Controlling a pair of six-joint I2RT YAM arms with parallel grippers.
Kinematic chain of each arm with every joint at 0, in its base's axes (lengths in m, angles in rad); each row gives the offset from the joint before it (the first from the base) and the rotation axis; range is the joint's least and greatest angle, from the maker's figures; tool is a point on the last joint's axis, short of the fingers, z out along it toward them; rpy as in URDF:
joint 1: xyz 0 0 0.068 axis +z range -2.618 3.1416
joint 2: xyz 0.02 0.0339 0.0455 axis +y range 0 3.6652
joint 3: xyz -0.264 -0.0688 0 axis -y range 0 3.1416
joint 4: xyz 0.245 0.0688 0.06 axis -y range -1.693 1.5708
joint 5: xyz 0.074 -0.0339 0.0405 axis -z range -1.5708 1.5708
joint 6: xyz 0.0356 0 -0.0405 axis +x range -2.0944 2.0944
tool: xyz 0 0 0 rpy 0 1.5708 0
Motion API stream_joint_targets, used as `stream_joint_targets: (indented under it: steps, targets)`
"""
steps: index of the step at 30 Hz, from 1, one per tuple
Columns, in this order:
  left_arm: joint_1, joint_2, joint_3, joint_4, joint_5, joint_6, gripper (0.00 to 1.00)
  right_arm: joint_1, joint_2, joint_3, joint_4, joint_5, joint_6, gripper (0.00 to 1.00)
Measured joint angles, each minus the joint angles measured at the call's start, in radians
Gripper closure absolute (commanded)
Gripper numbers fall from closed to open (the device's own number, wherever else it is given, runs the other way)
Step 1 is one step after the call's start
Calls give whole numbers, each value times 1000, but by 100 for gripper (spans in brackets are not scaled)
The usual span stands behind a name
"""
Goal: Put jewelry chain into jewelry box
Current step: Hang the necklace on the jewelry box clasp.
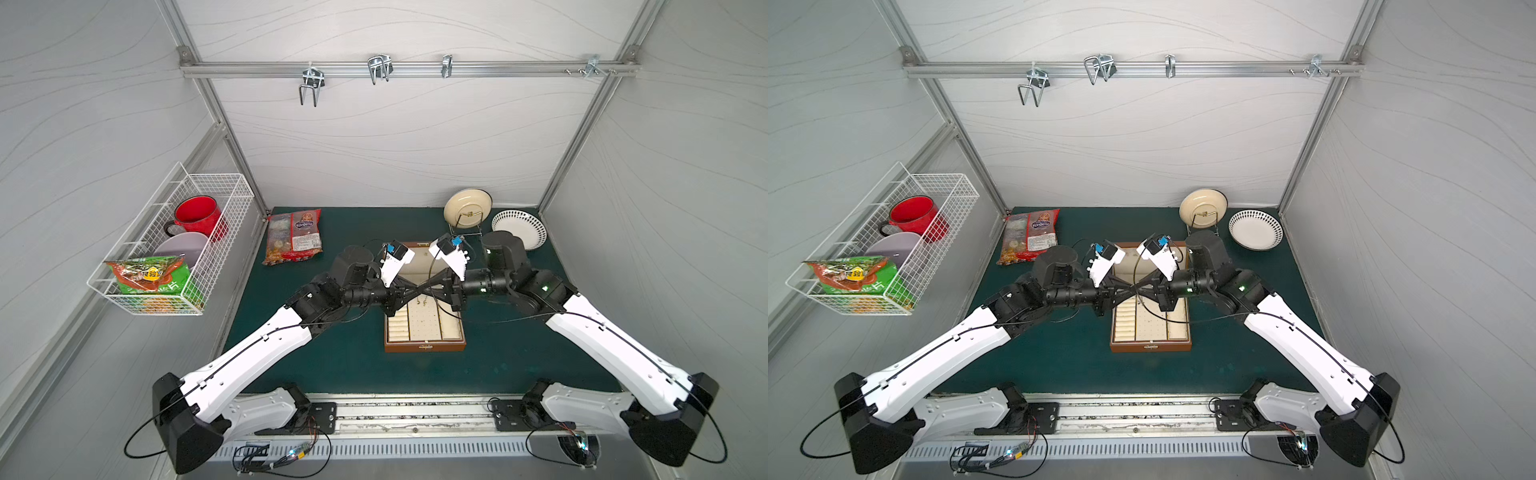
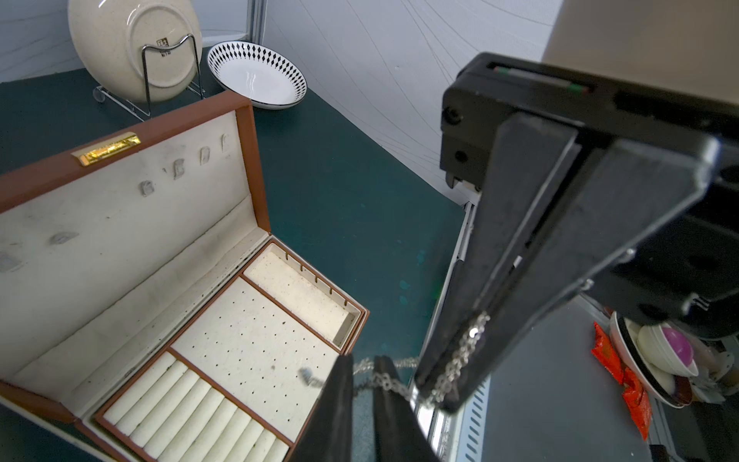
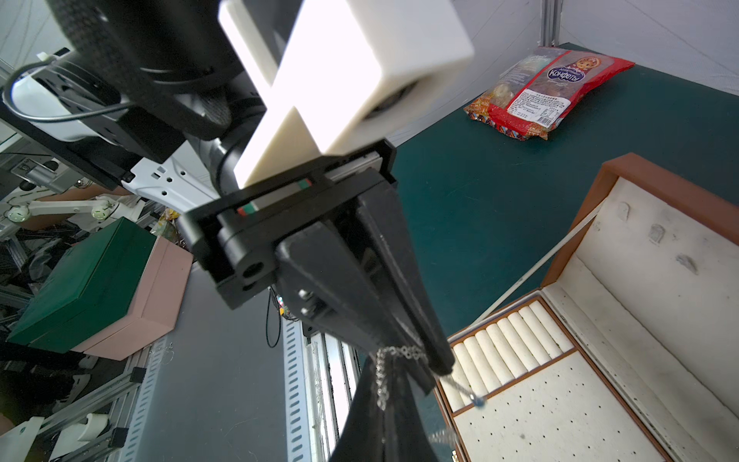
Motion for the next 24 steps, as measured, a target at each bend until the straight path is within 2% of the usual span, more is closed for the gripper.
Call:
stream_joint_targets:
  steps: [1, 11, 17, 24]
  targets:
    - [0, 2, 0, 5, 3, 0, 100, -4, 0, 0, 0, 0, 0, 100]
    - [0, 8, 0, 13, -8, -3, 100, -44, 0, -2, 8, -10, 17, 100]
    - [2, 8, 0, -1, -86, 21, 100, -60, 8, -24, 17, -13, 10, 99]
    - [37, 22, 6, -43, -171, 47, 100, -61, 91, -34, 46, 18, -15, 99]
